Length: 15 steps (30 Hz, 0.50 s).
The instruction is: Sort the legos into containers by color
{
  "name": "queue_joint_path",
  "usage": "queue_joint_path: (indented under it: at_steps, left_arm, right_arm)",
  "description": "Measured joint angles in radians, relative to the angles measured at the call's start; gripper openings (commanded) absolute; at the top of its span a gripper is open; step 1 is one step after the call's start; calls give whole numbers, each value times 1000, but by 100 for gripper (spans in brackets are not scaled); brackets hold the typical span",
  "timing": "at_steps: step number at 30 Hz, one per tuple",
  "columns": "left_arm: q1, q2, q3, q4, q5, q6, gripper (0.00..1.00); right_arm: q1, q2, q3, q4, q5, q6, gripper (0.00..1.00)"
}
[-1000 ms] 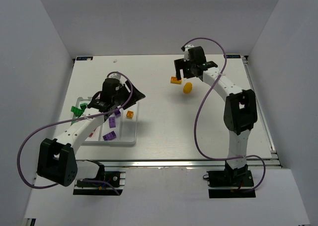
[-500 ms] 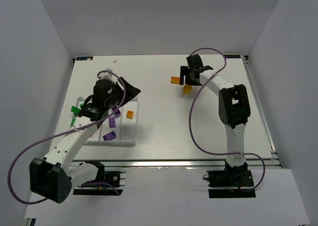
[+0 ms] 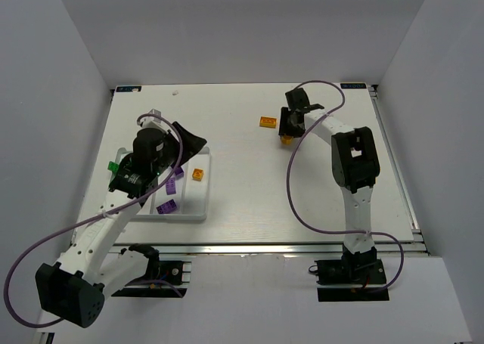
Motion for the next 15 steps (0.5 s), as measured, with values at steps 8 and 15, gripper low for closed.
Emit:
queue_joint_path:
  at_steps: [8, 15]
  left_arm:
    - [0, -48, -21, -12, -10, 0, 76]
    - [0, -116, -54, -9, -43, 2, 78]
  right_arm:
    - [-3, -2, 0, 19, -164, -64, 0]
    - [18, -37, 1, -5, -676, -332, 0]
